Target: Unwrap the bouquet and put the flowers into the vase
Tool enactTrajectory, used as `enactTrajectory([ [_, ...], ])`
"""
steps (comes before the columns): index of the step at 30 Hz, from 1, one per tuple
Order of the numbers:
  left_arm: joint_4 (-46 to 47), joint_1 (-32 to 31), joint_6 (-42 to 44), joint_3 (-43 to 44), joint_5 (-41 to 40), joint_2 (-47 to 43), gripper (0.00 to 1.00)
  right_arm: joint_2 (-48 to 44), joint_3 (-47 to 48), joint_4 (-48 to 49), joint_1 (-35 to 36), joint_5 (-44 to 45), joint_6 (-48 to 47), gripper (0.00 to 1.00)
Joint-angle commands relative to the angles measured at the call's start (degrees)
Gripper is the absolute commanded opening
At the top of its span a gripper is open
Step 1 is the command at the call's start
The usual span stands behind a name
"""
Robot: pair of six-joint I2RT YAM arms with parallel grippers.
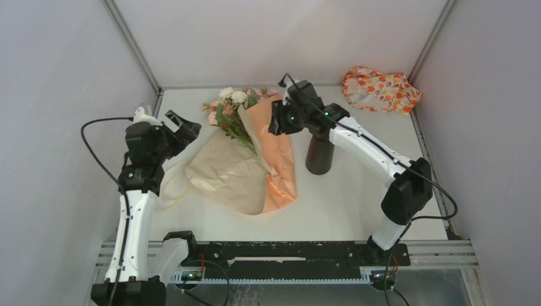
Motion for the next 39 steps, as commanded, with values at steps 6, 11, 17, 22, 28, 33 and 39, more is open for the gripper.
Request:
enactTrajectory([
  [6,3.37,-16.85,2.05,2.37,-3.45,10.82,1.00,-13.35,-1.30,-5.13,-4.14,19.20,-1.98,0.56],
  [11,4.88,-19.81,1.14,2.94,-4.25,18.43,1.00,-18.23,-4.52,-7.98,-8.24,22.02,-1.25,0.55],
  [17,5.66,-22.84,0.84,4.71,-4.17,25.89,1.00,-22.20,-10.69,-8.35,-14.48,20.69,-0.15,0.55],
  [22,6.16,-23.93,0.78,5.18,-4.55,26.68,1.00,-22.10,-12.22,-9.09,-16.77,18.86,-0.35,0.55],
  [28,6.18,-24.04,0.87,4.60,-4.95,26.63,1.00,-20.44,-13.63,-9.77,-16.85,17.78,-0.18,0.55],
  [33,6.61,-24.02,0.65,4.31,-4.56,26.89,1.00,-16.56,-14.72,-9.62,-16.96,17.13,-0.11,0.54],
  [39,6.81,-24.04,0.78,3.99,-4.67,26.55,1.00,-11.27,-14.74,-8.23,-17.52,15.32,0.05,0.48],
])
